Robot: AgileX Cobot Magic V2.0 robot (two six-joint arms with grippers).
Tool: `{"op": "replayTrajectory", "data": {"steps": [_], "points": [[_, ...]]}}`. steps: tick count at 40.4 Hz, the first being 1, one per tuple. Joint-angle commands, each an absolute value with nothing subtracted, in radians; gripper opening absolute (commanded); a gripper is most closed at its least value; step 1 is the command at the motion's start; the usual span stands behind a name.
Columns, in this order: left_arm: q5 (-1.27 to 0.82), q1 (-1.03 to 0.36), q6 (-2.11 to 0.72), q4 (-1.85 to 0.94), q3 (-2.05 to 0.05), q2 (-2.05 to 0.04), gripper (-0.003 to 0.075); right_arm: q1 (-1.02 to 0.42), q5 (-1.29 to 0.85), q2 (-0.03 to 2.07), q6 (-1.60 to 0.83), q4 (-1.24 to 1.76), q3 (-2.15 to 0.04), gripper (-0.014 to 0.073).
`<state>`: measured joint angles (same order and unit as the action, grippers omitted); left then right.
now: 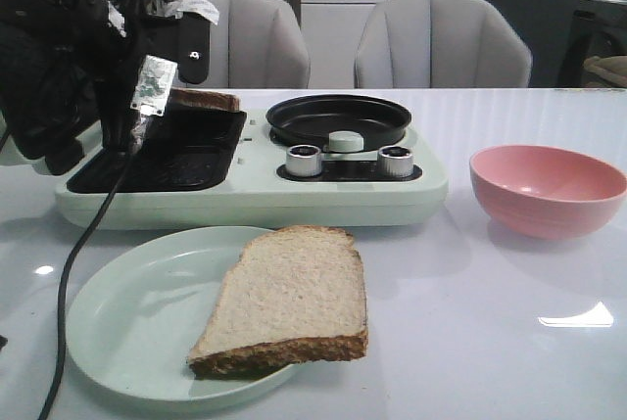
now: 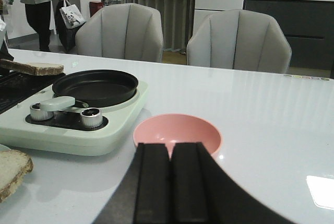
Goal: Make breakfast with bread and shrimp
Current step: 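Carry the bread slice with the left gripper onto the press plate and release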
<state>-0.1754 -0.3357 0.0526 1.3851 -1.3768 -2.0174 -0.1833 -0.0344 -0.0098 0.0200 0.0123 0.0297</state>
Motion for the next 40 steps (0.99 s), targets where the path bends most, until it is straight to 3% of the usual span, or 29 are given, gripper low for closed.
{"op": "replayTrajectory", "data": {"steps": [1,23,40], "points": [[-0.187,-0.327,0.070,1.356,-1.397,-1.958,0.0225,-0.186,0.058,-0.029,0.017,0.000,0.026,-0.0033],[-0.082,-0.324,0.070,1.277,-1.271,-1.882,0.0610,-0.186,0.058,-0.029,0.017,0.000,0.026,-0.0033],[-0.095,-0.324,0.070,1.076,-1.266,-1.770,0.0629,-0.186,0.058,-0.029,0.017,0.000,0.026,-0.0033]]}}
